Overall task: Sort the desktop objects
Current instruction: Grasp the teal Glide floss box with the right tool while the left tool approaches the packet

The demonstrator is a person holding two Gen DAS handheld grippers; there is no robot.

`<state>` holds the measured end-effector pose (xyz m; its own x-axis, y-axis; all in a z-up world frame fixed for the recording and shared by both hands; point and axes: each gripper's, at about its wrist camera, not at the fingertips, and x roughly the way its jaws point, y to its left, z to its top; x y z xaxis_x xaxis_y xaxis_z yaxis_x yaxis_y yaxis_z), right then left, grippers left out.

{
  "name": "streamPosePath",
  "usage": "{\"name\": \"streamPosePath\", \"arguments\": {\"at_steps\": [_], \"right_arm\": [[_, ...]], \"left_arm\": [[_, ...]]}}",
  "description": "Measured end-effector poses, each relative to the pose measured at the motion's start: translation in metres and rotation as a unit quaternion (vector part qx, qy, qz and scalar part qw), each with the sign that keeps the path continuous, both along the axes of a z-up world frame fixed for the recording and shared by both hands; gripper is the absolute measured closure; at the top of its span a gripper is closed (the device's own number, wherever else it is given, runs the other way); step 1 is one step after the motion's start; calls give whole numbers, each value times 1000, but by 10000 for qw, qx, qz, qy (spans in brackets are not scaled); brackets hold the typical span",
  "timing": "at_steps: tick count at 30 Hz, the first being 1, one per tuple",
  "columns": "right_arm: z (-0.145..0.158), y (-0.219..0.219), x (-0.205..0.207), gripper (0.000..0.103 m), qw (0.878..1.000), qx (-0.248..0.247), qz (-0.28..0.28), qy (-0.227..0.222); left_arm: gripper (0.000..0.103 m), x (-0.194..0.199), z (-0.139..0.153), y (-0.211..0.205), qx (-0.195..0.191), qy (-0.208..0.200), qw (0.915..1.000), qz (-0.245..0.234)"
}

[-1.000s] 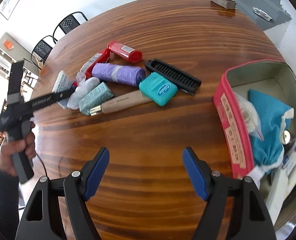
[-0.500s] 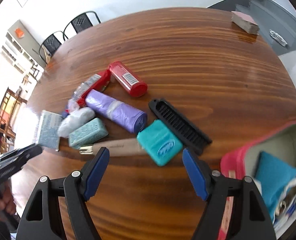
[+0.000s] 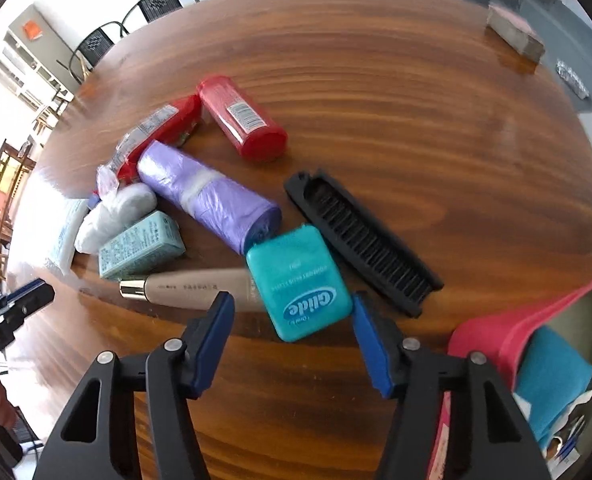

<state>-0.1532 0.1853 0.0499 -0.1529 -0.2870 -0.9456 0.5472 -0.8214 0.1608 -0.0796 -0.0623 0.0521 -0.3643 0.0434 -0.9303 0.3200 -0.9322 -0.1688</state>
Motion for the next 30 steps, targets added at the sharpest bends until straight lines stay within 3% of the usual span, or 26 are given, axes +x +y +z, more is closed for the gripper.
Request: {"name": "streamPosePath", "arguments": {"at_steps": [6, 14, 19, 23, 25, 28, 30], "right_arm": [[-1, 4, 4, 45, 9998, -176, -57, -35], [-2, 6, -1, 45, 9995, -245, -217, -52], [-3, 0, 0, 45, 9994, -259, -210, -6], [-4, -1, 0, 45, 9995, -243, -188, 32], [-3, -1, -2, 45, 9995, -258, -192, 36], [-4, 0, -4, 45, 9993, -300, -232, 28], [-4, 1, -5, 45, 9991, -332, -250, 8]], "left_arm": [[54, -16, 2, -4, -84, 67, 9999, 27], [53, -48, -13, -11, -646, -29, 9976, -266], [49, -53, -26, -21, -406, -121, 9986, -301], [43, -50, -24, -21, -595, -2, 9976, -365], [34, -50, -24, -19, -674, -10, 9968, -435], [0, -50, -30, -18, -734, -202, 9962, -423], [0, -44, -31, -23, -749, -156, 9968, -209]]}}
